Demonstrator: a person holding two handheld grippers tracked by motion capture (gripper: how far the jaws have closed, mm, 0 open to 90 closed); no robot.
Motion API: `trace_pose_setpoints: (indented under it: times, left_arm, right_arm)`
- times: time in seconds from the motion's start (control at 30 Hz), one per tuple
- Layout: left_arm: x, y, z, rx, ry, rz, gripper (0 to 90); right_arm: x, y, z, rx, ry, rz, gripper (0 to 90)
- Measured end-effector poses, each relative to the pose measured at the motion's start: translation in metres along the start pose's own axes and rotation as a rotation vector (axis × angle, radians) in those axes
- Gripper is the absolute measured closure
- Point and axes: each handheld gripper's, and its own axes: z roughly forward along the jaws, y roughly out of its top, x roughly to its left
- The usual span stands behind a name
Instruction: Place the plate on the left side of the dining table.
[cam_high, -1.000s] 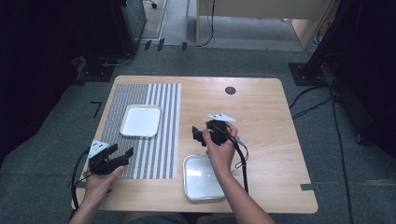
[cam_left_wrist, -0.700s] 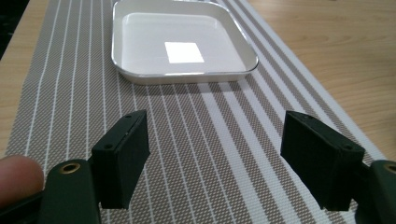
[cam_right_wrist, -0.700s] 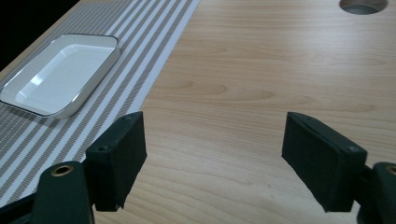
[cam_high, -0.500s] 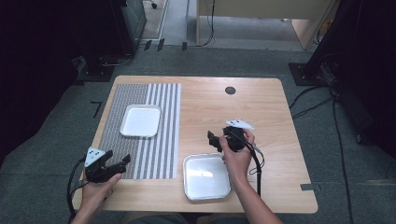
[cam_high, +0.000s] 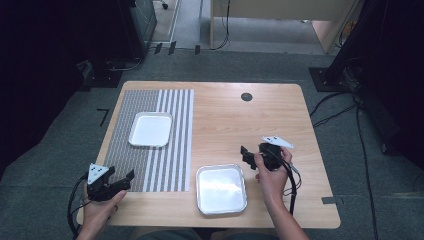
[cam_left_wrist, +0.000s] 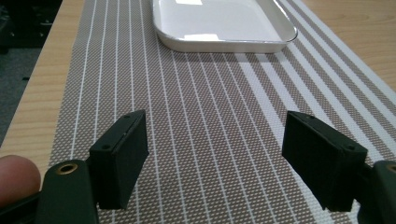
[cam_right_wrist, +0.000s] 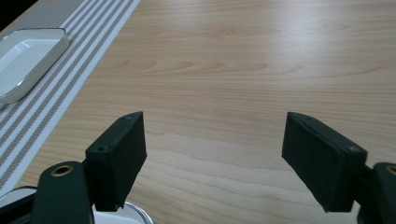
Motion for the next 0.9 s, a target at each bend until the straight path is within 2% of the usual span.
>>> trace_pose_setpoints:
  times: [0.2, 0.33, 0.43, 0.47, 0.6, 0.7, 0.8, 0.9]
  left_arm:
    - [0.005, -0.008, 0.001, 0.014, 0.029, -0.006, 23.0]
    - [0.006, -0.011, -0.002, 0.015, 0.068, 0.023, 23.6]
    - [0.007, -0.012, -0.002, 0.016, 0.079, 0.03, 23.9]
    - [0.008, -0.013, -0.002, 0.022, 0.09, 0.04, 23.8]
    - [0.009, -0.014, -0.003, 0.028, 0.093, 0.042, 23.9]
    - [0.01, -0.014, -0.004, 0.033, 0.095, 0.039, 24.0]
    - [0.011, -0.015, -0.004, 0.034, 0.121, 0.06, 24.6]
    - [0.013, -0.015, -0.005, 0.038, 0.12, 0.057, 24.7]
  right_arm:
    - [-0.014, -0.008, -0.006, 0.002, -0.021, 0.014, 22.2]
    - [-0.027, -0.017, -0.012, 0.008, -0.033, 0.041, 22.2]
    - [-0.033, -0.02, -0.015, 0.007, -0.039, 0.042, 22.2]
    - [-0.039, -0.023, -0.019, 0.008, -0.046, 0.044, 22.2]
    - [-0.047, -0.026, -0.025, 0.004, -0.055, 0.048, 22.4]
    - [-0.06, -0.033, -0.032, 0.005, -0.078, 0.059, 22.6]
    - [-0.07, -0.038, -0.037, 0.005, -0.101, 0.066, 22.8]
    - [-0.081, -0.043, -0.043, 0.003, -0.122, 0.076, 22.9]
